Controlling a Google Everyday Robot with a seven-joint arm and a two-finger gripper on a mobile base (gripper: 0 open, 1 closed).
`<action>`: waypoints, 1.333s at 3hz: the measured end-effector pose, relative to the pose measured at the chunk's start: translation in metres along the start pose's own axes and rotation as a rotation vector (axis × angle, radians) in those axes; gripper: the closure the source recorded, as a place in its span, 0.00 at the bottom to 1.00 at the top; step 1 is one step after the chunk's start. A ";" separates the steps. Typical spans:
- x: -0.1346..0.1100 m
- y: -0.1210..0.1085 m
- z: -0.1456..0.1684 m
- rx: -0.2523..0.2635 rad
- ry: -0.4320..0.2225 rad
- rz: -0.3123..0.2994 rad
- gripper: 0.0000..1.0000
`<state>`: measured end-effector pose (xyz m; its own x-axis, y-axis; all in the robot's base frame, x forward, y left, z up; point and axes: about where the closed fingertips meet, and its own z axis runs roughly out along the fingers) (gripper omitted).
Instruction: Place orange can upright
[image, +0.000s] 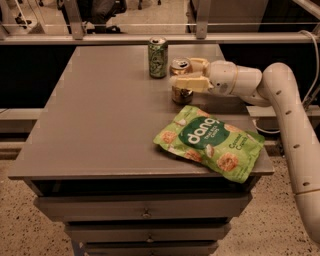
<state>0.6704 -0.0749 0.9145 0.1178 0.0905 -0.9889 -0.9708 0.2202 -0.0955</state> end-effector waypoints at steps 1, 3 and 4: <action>-0.001 0.010 -0.023 -0.036 -0.042 -0.037 0.00; -0.031 0.011 -0.061 -0.072 0.027 -0.081 0.00; -0.072 0.004 -0.087 -0.055 0.114 -0.114 0.00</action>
Offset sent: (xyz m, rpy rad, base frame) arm -0.0317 -0.0768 0.0073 -0.0074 -0.0919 0.0486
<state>0.6398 -0.1649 0.9757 0.2063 -0.0438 -0.9775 -0.9628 0.1690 -0.2107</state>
